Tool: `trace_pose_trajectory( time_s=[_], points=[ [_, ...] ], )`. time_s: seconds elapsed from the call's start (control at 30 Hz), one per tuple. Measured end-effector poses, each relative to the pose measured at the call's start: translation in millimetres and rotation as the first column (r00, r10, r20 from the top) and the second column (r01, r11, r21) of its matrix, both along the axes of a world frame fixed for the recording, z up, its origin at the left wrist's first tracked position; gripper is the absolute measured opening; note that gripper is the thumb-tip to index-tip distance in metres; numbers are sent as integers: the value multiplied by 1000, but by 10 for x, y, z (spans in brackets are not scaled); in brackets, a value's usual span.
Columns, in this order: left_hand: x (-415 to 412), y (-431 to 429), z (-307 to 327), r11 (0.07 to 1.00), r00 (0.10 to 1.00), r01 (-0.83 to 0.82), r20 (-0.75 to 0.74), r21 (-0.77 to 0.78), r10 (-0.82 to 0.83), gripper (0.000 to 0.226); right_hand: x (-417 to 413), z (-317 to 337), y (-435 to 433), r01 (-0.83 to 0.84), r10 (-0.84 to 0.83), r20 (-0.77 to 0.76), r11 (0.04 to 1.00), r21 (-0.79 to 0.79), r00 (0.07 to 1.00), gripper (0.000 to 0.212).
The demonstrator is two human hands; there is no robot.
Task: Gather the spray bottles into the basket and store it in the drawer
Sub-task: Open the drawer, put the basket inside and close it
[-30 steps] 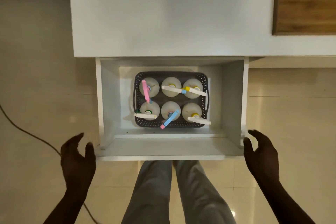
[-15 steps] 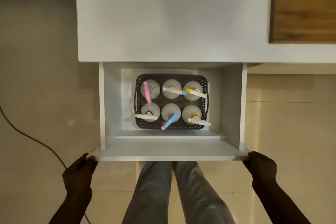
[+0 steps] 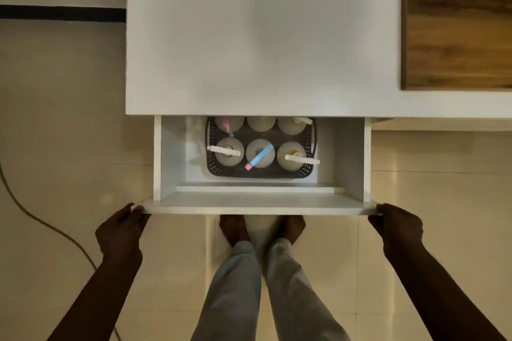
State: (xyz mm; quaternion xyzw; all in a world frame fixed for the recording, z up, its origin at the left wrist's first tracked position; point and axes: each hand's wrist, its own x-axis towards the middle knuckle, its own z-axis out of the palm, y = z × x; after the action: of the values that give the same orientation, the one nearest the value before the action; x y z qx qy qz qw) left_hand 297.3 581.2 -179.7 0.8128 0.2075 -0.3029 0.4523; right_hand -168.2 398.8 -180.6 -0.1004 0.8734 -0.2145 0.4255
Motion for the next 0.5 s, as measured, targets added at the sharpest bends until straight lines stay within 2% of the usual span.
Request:
trace_pose_trajectory(
  time_s=[0.13,0.23,0.33,0.37,0.43,0.5],
  points=[
    [113,-318,-4,999,1000,8,16,-39,-7,34,133,33,-284,8,-6,50,999,-35,999,9],
    [229,-560,-27,996,998,-66,13,-62,67,25,196,33,-497,27,-21,82,998,-62,996,17],
    [291,-771,-6,990,996,-92,-20,-111,90,12,246,-9,-686,-4,15,122,996,-89,992,12],
    [295,-843,19,986,996,-92,-30,-142,89,10,266,-18,-747,-9,22,134,995,-99,991,21],
    [311,-983,71,975,995,-91,-45,-203,84,10,323,-13,-850,62,-38,180,989,-133,983,30],
    [334,-1108,91,965,995,-87,-59,-248,75,7,397,28,-945,124,-85,230,980,-158,969,26]
  ],
)
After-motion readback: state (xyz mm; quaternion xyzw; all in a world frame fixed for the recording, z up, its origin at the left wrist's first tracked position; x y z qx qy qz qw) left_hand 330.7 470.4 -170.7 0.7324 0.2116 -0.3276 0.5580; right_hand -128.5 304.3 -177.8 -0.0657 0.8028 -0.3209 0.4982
